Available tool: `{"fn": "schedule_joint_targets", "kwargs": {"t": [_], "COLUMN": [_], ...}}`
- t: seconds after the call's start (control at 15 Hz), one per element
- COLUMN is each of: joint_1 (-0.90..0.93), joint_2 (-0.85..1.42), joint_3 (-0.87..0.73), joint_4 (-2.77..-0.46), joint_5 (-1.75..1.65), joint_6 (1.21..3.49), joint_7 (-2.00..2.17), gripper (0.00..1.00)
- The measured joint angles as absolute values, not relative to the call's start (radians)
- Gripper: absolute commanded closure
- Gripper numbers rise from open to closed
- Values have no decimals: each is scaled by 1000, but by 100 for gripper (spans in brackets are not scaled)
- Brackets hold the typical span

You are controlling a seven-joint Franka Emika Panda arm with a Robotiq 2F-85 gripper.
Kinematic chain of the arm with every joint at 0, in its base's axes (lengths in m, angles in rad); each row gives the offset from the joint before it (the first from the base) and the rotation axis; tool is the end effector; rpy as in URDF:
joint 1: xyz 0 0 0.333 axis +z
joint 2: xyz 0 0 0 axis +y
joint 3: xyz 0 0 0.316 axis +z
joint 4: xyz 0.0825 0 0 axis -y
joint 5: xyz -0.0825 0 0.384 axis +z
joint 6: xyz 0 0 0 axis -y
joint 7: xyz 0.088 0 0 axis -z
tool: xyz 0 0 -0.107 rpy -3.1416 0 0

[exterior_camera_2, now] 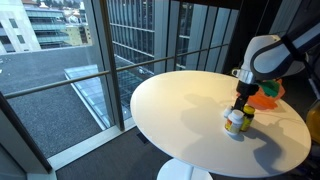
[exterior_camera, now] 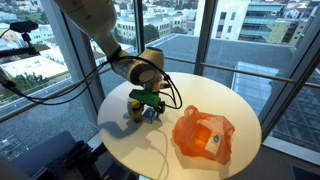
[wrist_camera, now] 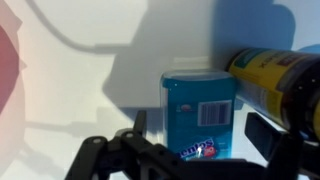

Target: Remove the blue box from the plastic bag

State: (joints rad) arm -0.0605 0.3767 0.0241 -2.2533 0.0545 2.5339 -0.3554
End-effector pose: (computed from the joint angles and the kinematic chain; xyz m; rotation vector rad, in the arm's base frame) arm 0.5299 -0.0195 0.1871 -3.0545 -0.4172 0.1341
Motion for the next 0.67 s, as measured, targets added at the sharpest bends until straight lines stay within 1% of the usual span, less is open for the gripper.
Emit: {"fn": "schedule_joint_targets", "kwargs": {"t": [0.47,0.67], "joint_1": [-106,-124], "joint_2": [268,218], "joint_3": [21,0], "joint_4": [-2277,-2285], "joint_5": [61,61], "joint_6": [2518,2452], "joint_7": [-355,-355], "gripper": [0,0]}}
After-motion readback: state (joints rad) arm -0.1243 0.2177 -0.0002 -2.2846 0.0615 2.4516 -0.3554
